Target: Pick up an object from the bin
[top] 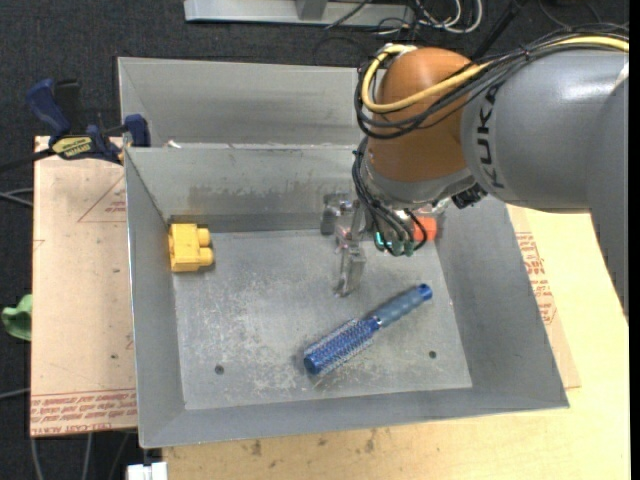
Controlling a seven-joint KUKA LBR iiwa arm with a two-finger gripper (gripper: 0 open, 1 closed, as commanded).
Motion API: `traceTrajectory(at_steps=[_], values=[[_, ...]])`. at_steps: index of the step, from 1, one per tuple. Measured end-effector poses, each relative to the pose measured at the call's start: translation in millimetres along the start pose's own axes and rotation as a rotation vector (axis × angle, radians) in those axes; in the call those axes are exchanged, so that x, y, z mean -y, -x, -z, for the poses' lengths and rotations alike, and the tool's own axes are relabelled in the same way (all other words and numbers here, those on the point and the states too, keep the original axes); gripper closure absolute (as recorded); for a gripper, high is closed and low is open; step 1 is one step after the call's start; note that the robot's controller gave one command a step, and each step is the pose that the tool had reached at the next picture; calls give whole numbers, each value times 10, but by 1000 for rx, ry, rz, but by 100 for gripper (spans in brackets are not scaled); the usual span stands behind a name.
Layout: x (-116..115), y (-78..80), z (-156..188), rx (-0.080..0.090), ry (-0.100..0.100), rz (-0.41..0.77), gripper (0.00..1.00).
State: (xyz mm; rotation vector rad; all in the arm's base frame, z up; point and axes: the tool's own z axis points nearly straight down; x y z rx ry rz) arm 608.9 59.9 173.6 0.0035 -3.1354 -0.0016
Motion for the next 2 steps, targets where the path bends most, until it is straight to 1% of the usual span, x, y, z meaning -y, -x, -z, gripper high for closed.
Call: traceTrajectory(at_steps=[1, 2], values=[[62, -606, -546, 1, -1, 448, 0], [87, -926, -1028, 1, 0, 548, 0]])
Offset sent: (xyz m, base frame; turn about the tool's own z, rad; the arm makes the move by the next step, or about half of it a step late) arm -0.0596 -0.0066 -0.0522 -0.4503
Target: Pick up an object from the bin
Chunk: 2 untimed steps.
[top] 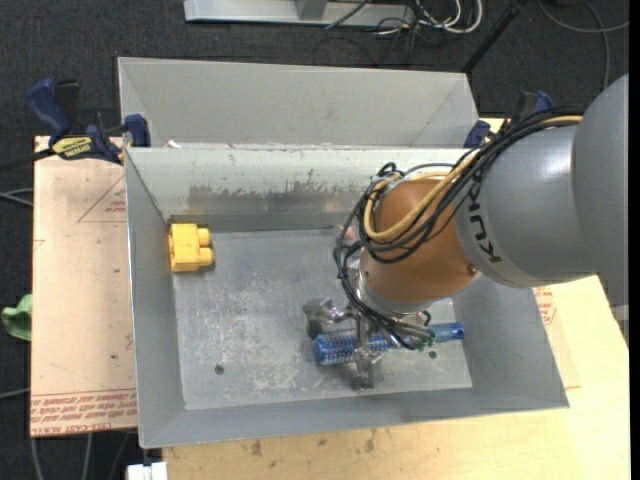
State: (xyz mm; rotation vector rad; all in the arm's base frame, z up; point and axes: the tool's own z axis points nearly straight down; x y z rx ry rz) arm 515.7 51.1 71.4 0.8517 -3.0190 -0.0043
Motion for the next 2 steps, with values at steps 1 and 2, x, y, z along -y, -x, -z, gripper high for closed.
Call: traceTrajectory(at_steps=[1, 2], values=[[9, 13, 17, 4, -2, -1, 100], [-198, 50, 2026, 13, -7, 46, 100]])
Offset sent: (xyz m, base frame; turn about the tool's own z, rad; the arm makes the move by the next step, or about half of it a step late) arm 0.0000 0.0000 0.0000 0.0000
